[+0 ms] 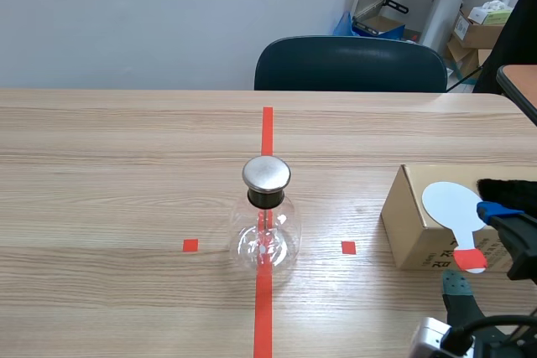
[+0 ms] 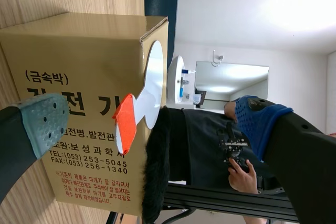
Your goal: Do the electroscope experiment
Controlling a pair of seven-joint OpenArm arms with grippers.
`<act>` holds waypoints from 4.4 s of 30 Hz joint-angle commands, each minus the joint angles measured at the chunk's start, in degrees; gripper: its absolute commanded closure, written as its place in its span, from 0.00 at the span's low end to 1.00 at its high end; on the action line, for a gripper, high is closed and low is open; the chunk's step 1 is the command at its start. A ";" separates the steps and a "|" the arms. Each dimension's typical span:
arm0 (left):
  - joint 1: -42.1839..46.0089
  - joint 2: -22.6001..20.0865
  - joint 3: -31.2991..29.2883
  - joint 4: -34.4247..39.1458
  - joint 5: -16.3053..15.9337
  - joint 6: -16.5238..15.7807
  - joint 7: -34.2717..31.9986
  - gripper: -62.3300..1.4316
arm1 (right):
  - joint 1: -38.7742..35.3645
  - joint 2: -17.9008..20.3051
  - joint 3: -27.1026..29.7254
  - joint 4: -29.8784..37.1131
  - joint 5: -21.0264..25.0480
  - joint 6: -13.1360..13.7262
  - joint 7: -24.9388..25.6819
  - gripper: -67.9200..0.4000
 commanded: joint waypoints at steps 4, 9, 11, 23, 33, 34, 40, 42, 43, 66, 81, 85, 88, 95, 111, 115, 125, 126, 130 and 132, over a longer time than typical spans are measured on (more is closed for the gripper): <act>-0.17 0.13 -0.04 0.61 -0.15 0.07 -2.64 0.36 | 0.22 0.76 0.07 1.05 0.22 -3.32 -0.24 0.00; -0.17 0.13 -0.04 0.61 -0.15 0.07 -2.64 0.36 | 0.22 0.76 0.07 1.05 0.22 -3.32 -0.24 0.00; -0.17 0.13 -0.04 0.61 -0.15 0.07 -2.64 0.36 | 0.22 0.76 0.07 1.05 0.22 -3.32 -0.24 0.00; -0.17 0.15 -0.04 0.61 -0.15 0.09 -2.64 0.36 | 0.22 0.76 0.07 1.05 0.22 -3.32 -0.24 0.00; -0.17 0.15 -0.04 0.61 -0.17 0.09 -2.64 0.36 | 0.22 0.76 0.07 1.05 0.22 -3.32 -0.22 0.00; -0.17 0.15 -0.04 0.61 -0.17 0.09 -2.64 0.36 | 0.22 0.76 0.07 1.05 0.22 -3.32 -0.22 0.00; -0.17 0.11 -0.04 0.61 -0.17 0.07 -2.64 0.36 | 0.22 0.76 0.07 1.05 0.24 -3.32 -0.24 0.00; -0.17 0.11 -0.04 0.61 -0.42 0.07 -2.64 0.36 | 0.20 0.76 0.07 1.05 0.46 -3.32 -0.22 0.00; -0.17 0.11 -0.04 0.61 -0.85 0.07 -2.43 0.36 | 0.20 0.76 0.07 1.05 0.46 -3.32 -0.22 0.00; 15.65 12.66 -29.38 3.23 -18.60 1.38 23.52 0.36 | -22.67 5.18 0.20 33.68 46.21 39.91 6.64 0.00; 38.32 17.81 -53.48 24.04 -17.70 2.99 34.75 0.36 | -13.68 19.80 0.20 44.63 84.26 53.62 -9.94 0.00; 39.56 21.75 -56.96 25.92 -14.95 5.49 37.33 0.36 | -9.94 19.80 0.17 44.63 90.09 54.64 -14.23 0.00; 39.54 25.11 -59.28 27.98 -11.69 6.16 39.58 0.36 | -7.78 19.80 0.17 44.63 90.95 56.65 -16.98 0.00; 40.79 31.04 -67.56 36.15 -10.29 6.91 45.62 0.36 | -5.35 19.78 0.17 44.63 92.04 59.63 -18.29 0.00; 40.79 35.58 -70.01 43.85 -7.19 -1.11 53.57 0.37 | -5.18 19.78 0.17 44.57 91.93 59.58 -19.71 0.00; 40.76 33.44 -66.71 43.85 -7.19 -1.07 55.87 0.37 | -5.18 19.78 0.17 44.57 91.93 59.58 -19.71 0.00; 40.63 33.27 -65.92 43.85 -7.17 -0.59 57.40 0.37 | -5.18 19.80 0.17 44.57 91.91 59.56 -19.54 0.00; 40.63 33.46 -65.92 43.85 -7.17 -0.59 57.53 0.37 | -5.18 19.80 0.17 44.57 91.91 59.56 -19.56 0.00; 40.63 33.64 -65.92 43.85 -6.47 -0.59 57.55 0.37 | -5.18 19.80 0.17 44.57 91.91 59.56 -19.54 0.00; 40.63 33.64 -65.92 43.85 -6.12 -0.59 57.55 0.37 | -5.18 19.80 0.17 44.57 91.91 59.56 -19.54 0.00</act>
